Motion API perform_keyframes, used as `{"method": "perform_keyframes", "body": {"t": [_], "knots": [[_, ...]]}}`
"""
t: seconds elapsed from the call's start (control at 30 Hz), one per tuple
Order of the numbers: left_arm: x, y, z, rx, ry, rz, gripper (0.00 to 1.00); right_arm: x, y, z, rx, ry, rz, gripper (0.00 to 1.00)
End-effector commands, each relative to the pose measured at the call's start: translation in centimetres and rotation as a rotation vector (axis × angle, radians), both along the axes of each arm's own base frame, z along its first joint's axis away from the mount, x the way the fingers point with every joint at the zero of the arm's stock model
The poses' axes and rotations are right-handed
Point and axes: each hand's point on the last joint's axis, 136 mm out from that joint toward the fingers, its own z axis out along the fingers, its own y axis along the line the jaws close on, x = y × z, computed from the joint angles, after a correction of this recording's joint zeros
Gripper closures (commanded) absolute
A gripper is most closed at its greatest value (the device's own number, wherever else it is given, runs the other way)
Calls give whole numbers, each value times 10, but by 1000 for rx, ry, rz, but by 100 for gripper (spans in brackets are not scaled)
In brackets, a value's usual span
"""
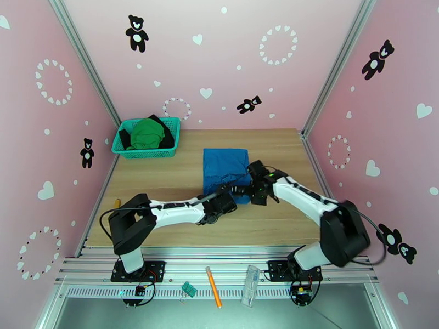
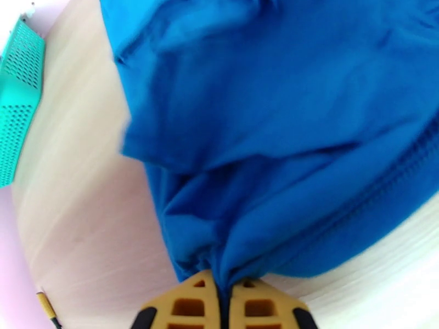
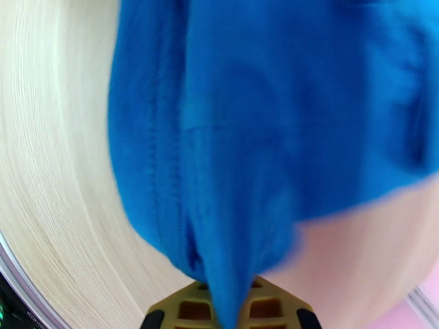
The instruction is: Fold and stack the mixed laundry pile
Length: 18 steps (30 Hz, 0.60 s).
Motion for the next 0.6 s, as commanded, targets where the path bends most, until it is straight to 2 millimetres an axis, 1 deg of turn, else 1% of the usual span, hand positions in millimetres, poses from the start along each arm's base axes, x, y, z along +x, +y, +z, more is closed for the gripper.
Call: {"method": "perform_keyframes", "body": {"t": [0.0, 0.03, 0.13, 0.2, 0.27, 0.33, 0.4, 0.43, 0.53, 0.57], "knots": [[20, 7, 36, 20, -40, -3, 100, 22, 1, 38, 109, -74, -108, 100], [28, 8, 39, 22, -44, -3, 100, 29, 0, 45, 129, -91, -137, 100], [61, 9, 57, 3, -62, 3, 100, 60, -2, 62, 193, -151, -239, 100], [92, 9, 71, -18, -89, 6, 100, 83, -5, 69, 229, -170, -308, 100], [120, 12, 81, -30, -105, 13, 100, 105, -9, 71, 233, -191, -363, 100], [150, 14, 93, -51, -113, 26, 100, 126, -13, 66, 215, -205, -412, 100], [178, 16, 99, -66, -107, 27, 100, 147, -14, 56, 209, -199, -442, 100], [189, 16, 100, -70, -103, 26, 100, 156, -14, 52, 207, -201, -455, 100], [219, 13, 95, -79, -76, 15, 100, 183, -13, 34, 213, -189, -490, 100], [229, 13, 88, -74, -61, 12, 100, 191, -12, 25, 214, -177, -497, 100]]}}
